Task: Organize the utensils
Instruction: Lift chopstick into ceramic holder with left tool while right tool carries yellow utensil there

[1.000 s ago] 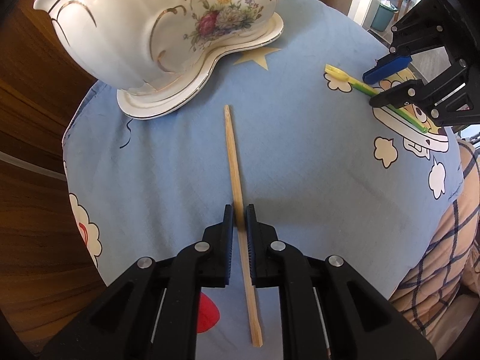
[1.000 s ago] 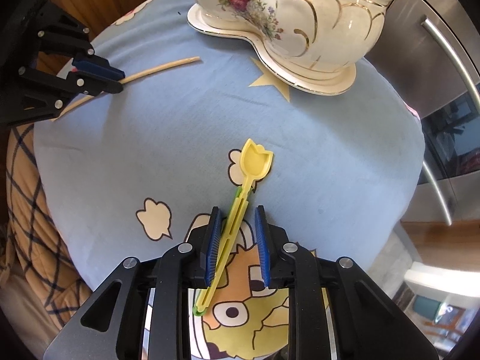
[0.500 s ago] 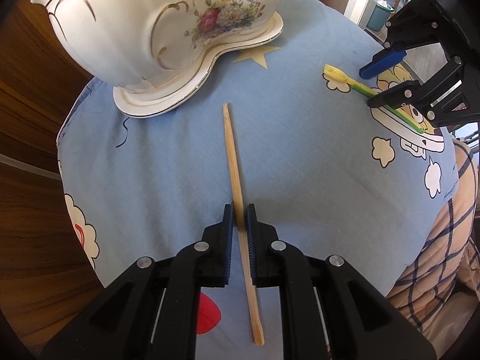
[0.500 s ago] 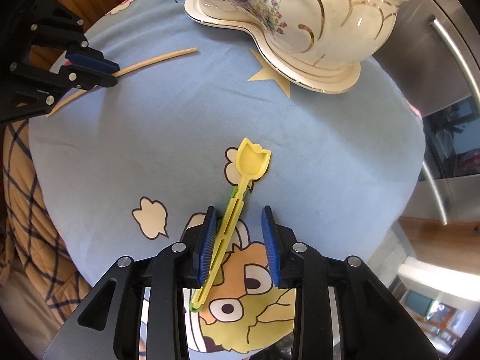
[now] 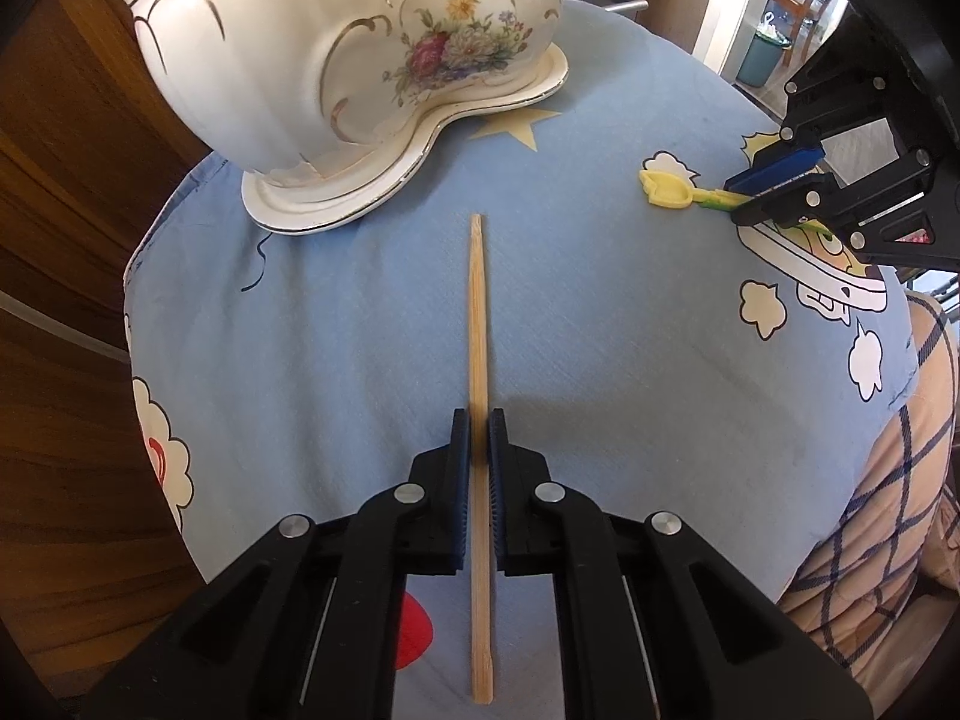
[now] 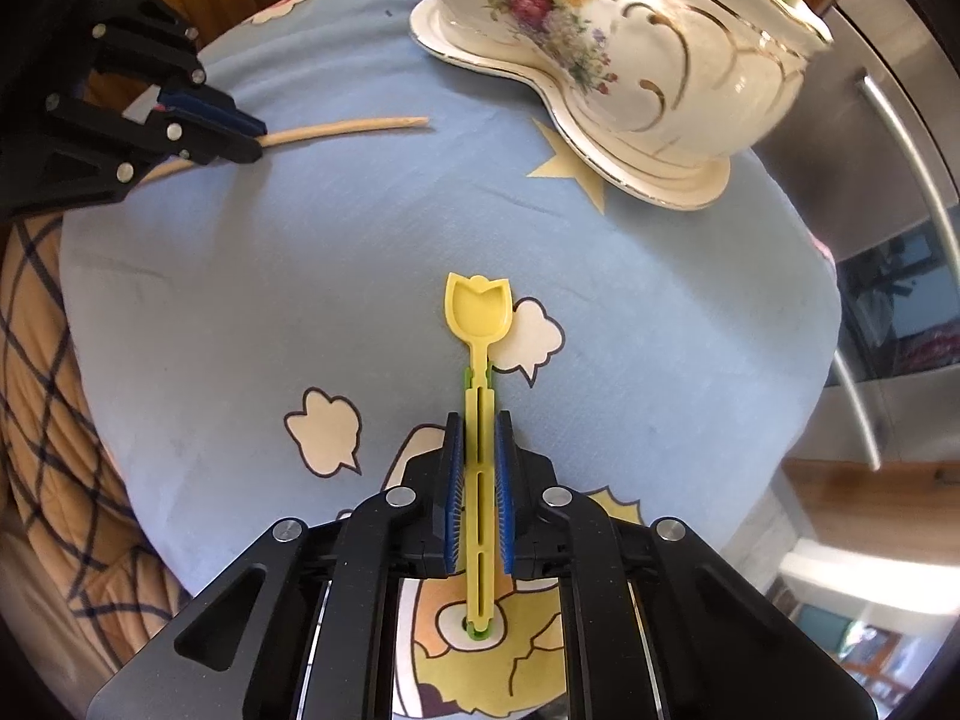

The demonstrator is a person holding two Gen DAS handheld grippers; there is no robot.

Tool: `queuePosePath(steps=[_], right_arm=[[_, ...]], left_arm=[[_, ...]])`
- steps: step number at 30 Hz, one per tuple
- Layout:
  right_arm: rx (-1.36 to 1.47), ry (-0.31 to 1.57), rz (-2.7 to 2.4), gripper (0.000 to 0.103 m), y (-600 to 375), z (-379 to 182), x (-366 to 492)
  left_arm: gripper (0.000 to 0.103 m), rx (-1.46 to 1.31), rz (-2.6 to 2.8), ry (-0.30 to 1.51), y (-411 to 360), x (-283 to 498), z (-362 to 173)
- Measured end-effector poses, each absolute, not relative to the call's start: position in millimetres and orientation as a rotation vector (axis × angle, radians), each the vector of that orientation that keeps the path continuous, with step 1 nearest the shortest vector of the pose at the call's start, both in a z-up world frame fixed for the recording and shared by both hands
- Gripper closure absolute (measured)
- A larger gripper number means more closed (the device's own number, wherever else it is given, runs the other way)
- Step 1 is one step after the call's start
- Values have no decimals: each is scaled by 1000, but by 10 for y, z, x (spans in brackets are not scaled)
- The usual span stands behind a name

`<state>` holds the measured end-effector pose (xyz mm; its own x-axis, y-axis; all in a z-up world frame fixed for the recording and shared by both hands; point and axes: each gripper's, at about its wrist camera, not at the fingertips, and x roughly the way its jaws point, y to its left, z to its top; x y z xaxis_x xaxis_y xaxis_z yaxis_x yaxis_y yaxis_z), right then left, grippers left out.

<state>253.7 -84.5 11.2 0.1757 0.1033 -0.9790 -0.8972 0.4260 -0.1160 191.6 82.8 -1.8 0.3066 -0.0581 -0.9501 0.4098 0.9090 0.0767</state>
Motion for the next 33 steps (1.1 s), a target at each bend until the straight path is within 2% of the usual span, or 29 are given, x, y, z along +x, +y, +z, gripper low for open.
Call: queuePosePath(steps=[12,20,33], right_arm=[[-983,1185,851,92,-579,122,2381],[-737,1122,897,93,-804,382,2540],[-283,889,959,92,-1326,1052,3000]], left_arm=[[97,468,-325,1270,672,1854,4],[97,358,-330,1152,728,1739,253],[97,74,-390,806,868,1630,971]])
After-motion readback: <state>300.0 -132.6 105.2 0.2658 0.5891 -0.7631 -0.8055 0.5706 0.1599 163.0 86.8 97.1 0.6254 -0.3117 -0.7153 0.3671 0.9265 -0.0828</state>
